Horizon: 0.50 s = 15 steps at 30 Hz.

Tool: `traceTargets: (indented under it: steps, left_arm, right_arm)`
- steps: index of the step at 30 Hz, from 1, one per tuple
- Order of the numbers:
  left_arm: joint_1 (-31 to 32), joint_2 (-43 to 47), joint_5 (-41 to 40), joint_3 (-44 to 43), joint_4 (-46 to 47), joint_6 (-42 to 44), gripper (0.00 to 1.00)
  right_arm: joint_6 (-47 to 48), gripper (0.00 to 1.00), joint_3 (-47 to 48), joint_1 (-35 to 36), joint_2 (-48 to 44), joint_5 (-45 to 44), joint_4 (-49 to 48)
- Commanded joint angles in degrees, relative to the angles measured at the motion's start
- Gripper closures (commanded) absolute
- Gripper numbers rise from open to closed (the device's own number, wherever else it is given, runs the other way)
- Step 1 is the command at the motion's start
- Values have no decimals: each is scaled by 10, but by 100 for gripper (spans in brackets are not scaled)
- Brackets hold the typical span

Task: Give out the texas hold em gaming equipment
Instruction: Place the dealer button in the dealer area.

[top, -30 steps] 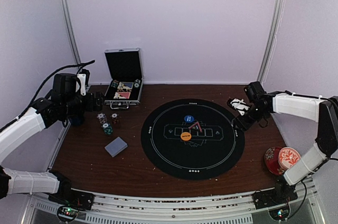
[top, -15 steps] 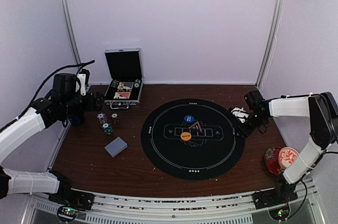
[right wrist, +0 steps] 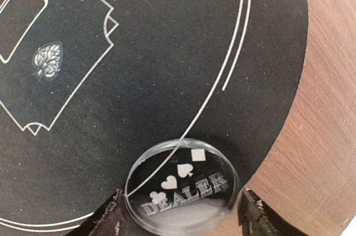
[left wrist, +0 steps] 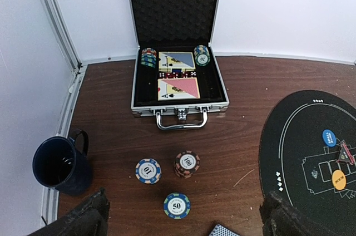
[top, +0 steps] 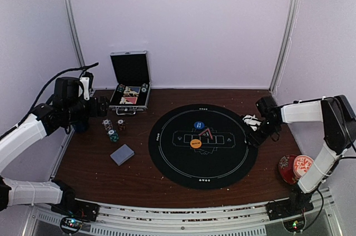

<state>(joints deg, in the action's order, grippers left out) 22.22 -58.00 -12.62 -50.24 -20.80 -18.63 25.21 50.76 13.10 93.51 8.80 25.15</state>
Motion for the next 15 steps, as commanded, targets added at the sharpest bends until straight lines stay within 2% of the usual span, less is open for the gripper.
traceTargets:
  steps: [1,5,9,15]
  left_arm:
    - [-3,9,-4,4,26,-5,2]
    - [-3,7,-3,3,25,-5,2]
    - [-3,8,-3,3,25,-5,2]
    - [-2,10,-7,3,26,-5,2]
  right_arm:
    - [2,23,39,-2,-22,-3,34]
    - [-3,11,104,3,-58,-4,77]
    - [-12,9,187,55,-67,-1,126]
    - [-67,6,285,155,-19,-16,115]
